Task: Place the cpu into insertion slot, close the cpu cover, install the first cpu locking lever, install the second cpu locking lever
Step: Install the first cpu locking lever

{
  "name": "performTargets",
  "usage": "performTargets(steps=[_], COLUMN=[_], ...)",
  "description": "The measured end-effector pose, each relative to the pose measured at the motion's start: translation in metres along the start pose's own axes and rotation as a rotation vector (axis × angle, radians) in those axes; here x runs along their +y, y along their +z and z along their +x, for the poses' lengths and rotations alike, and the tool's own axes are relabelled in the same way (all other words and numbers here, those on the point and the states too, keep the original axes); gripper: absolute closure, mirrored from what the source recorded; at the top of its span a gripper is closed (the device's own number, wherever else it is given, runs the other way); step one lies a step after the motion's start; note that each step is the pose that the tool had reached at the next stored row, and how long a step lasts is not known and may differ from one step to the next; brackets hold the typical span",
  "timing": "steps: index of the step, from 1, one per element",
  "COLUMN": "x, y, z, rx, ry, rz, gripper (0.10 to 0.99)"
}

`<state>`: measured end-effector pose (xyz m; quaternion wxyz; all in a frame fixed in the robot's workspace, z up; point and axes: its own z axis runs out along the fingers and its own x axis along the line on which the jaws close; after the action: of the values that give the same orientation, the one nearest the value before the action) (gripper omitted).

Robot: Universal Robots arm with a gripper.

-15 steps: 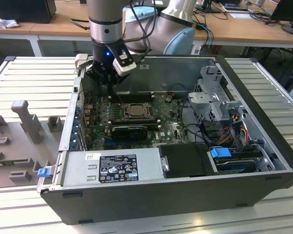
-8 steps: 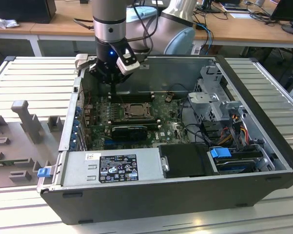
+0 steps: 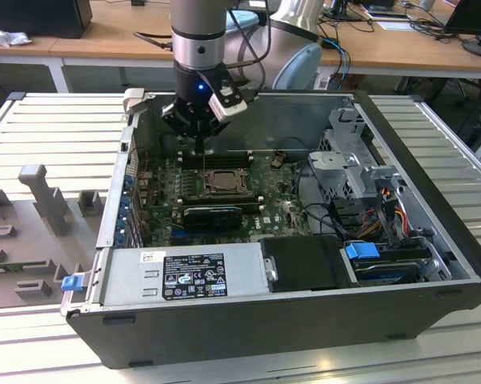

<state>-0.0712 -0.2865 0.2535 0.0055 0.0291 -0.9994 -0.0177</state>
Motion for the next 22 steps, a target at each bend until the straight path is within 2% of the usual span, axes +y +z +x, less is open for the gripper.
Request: performTargets(steps=[1, 4, 6, 7, 11, 15, 19, 22], x=[-0.0005, -0.0012, -0.0014, -0.0016, -0.0021, -0.0008, 0.0007, 0.0008], y=[0.0002, 0.0009, 0.0019, 0.0026, 0.0100, 0.0199, 0.0253, 0.0271], z=[-0.0084, -0.0201, -0.0217, -0.0223, -0.0272, -0.0363, -0.0377, -0.0378], rx=[0.0003, 0.0002, -0.0016, -0.0019, -0.0020, -0.0020, -0.0023, -0.0162], ry=[0.000, 0.000, 0.000, 0.000, 0.000, 0.000, -0.008, -0.011], rz=[0.000, 0.000, -0.034, -0.041, -0.043, -0.043, -0.044, -0.044], gripper=[0.980, 0.980, 0.980, 0.980, 0.980, 0.980, 0.980, 0.980])
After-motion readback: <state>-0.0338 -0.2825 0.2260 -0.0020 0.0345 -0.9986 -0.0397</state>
